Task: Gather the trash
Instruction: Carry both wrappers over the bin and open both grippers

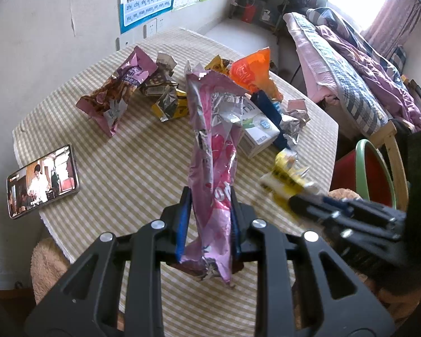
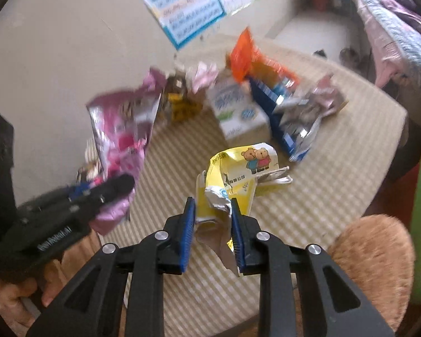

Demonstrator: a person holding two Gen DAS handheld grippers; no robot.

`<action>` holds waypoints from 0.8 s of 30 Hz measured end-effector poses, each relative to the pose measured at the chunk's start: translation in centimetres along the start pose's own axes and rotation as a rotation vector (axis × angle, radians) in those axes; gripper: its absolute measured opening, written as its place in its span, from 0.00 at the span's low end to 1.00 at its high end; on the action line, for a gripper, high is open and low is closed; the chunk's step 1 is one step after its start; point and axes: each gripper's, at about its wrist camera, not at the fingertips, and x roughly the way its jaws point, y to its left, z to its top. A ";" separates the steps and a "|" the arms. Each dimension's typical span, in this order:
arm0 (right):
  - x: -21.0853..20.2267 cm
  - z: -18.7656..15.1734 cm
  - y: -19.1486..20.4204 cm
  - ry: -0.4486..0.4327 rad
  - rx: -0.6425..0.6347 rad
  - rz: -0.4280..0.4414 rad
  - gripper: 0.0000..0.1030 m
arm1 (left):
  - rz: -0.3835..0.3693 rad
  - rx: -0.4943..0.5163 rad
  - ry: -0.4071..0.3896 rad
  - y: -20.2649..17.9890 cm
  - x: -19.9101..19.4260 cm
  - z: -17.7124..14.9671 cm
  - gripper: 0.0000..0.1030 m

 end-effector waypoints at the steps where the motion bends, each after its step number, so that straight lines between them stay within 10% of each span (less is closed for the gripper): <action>1: -0.5 0.1 -0.2 -0.014 0.006 -0.003 0.23 | -0.002 0.001 -0.001 -0.1 0.0 0.1 0.23; 24: -12.2 -1.6 -14.4 -0.262 0.335 -0.210 0.23 | -0.219 0.238 0.031 -14.9 2.0 2.6 0.23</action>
